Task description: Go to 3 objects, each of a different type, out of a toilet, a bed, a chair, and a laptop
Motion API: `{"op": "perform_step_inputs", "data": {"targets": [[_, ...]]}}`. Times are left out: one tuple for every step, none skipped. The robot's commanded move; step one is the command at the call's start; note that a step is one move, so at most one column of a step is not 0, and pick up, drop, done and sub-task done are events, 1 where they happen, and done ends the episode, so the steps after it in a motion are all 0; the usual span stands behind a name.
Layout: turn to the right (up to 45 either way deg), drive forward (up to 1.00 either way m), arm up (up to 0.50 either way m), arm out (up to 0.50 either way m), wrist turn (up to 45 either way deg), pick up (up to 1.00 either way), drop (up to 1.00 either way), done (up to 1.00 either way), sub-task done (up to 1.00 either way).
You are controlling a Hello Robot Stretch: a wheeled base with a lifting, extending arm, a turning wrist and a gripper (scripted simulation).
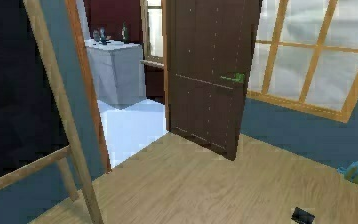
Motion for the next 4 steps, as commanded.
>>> {"op": "perform_step_inputs", "data": {"targets": [[0.0, 0.50, 0.00, 0.00, 0.0, 0.00, 0.00, 0.00, 0.00], [-15.0, 0.00, 0.00, 0.00, 0.0, 0.00, 0.00, 0.00, 0.00], [0.0, 1.00, 0.00, 0.00, 0.0, 0.00, 0.00, 0.00, 0.00], [0.0, 0.30, 0.00, 0.00, 0.0, 0.00, 0.00, 0.00, 0.00]]}}
